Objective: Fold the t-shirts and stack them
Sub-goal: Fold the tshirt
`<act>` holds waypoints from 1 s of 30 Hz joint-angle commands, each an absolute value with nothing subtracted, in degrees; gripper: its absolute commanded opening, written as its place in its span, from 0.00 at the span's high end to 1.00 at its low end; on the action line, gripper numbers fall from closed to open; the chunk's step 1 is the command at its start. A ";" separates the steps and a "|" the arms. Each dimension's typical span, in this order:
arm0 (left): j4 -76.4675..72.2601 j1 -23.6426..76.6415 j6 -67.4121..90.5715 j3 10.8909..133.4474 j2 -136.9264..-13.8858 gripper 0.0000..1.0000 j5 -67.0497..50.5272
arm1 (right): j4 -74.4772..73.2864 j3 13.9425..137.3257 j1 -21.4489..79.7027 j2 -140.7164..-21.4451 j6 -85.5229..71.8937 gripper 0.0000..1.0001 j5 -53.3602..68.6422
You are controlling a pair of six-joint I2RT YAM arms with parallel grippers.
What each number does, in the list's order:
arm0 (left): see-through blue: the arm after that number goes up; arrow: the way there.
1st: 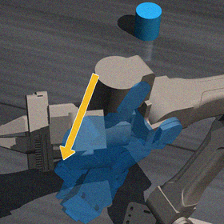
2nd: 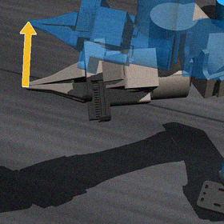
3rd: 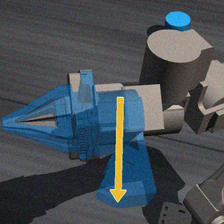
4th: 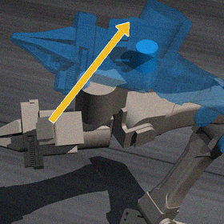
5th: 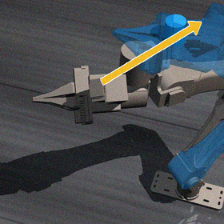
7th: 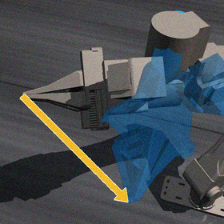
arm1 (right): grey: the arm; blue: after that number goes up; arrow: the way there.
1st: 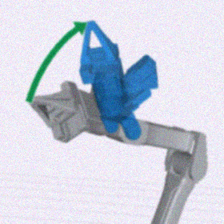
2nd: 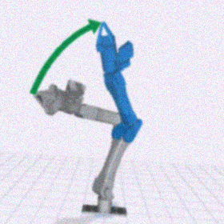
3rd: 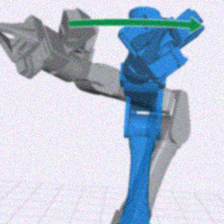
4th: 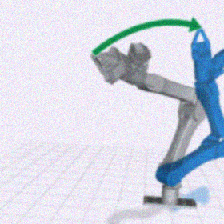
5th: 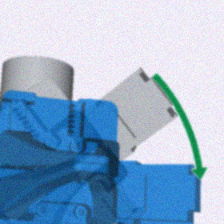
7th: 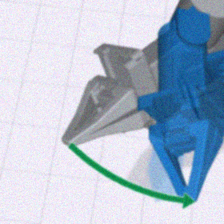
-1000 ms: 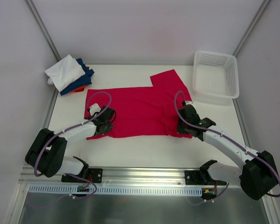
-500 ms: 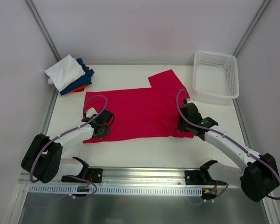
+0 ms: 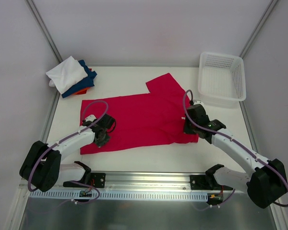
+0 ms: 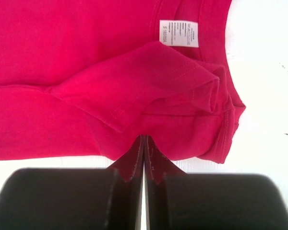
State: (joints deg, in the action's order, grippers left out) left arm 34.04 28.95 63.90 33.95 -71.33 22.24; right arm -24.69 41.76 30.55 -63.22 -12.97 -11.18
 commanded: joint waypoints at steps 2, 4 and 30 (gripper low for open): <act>39.64 29.62 63.89 33.76 -71.37 1.00 23.55 | -23.91 44.56 30.06 -62.05 -11.87 0.99 -10.81; 39.73 29.53 63.98 33.49 -71.02 1.00 23.82 | -23.82 44.12 29.88 -62.92 -12.13 1.00 -10.99; 39.64 29.71 52.03 43.59 -58.10 0.53 24.61 | -11.87 42.63 29.79 -83.84 -13.97 0.99 -8.88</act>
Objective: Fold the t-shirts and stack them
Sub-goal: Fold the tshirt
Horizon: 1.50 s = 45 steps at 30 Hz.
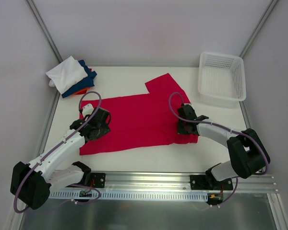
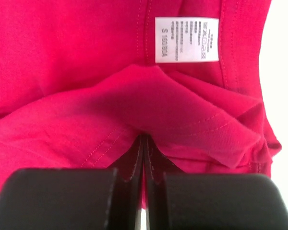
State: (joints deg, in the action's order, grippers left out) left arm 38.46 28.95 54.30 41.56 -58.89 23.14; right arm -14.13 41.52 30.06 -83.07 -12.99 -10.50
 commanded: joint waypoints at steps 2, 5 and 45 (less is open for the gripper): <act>39.64 29.62 51.94 43.86 -58.18 0.53 24.70 | -11.51 41.58 29.71 -84.02 -14.68 0.99 -8.35; 39.55 29.62 51.51 44.38 -58.18 0.52 25.05 | -11.69 39.56 30.14 -82.89 -16.43 0.99 -7.65; 35.17 28.66 46.95 51.14 -62.56 0.44 29.36 | -33.49 57.52 41.67 -67.03 -14.43 0.94 -20.48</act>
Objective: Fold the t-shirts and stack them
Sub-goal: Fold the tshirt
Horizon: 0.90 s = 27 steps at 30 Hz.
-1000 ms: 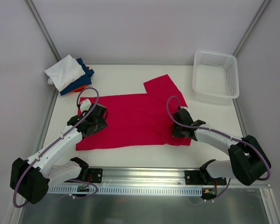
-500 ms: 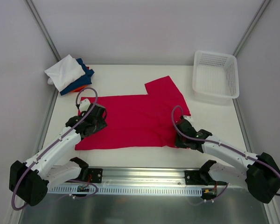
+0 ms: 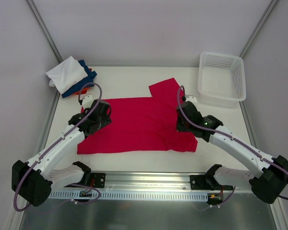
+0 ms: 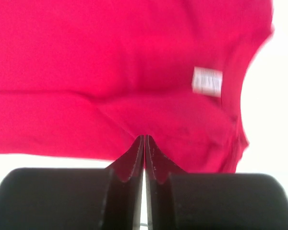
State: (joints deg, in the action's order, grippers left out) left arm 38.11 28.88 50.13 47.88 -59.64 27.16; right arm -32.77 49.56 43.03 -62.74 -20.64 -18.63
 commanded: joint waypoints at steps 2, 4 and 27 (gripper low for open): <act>31.92 28.39 45.71 51.85 -63.89 0.44 30.05 | -33.57 62.29 39.38 -70.21 -11.08 0.92 -18.82; 29.28 26.20 43.34 52.82 -65.74 0.43 28.84 | -33.40 68.53 35.97 -74.69 -8.54 0.89 -16.54; 6.42 3.69 30.85 62.84 -92.90 0.52 18.02 | -40.25 121.89 12.14 -118.55 -0.53 0.77 9.21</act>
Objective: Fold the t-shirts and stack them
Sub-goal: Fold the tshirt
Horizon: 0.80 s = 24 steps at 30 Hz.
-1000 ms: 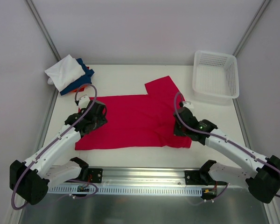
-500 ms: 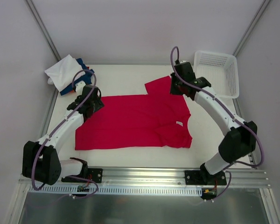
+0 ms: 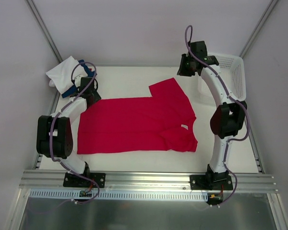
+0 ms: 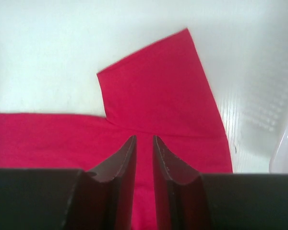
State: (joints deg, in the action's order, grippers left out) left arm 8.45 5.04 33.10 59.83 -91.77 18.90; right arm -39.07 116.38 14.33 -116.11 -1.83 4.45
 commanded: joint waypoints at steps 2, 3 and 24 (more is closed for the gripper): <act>6.33 2.73 30.50 63.37 -93.95 0.52 18.45 | -40.25 125.66 11.08 -122.23 -0.70 0.77 10.28; 6.33 2.46 30.32 63.46 -94.22 0.52 18.81 | -40.25 126.73 10.20 -123.47 -0.62 0.77 11.85; 6.24 0.35 28.65 63.28 -95.45 0.52 18.54 | -33.22 134.30 5.80 -142.65 0.51 0.66 19.00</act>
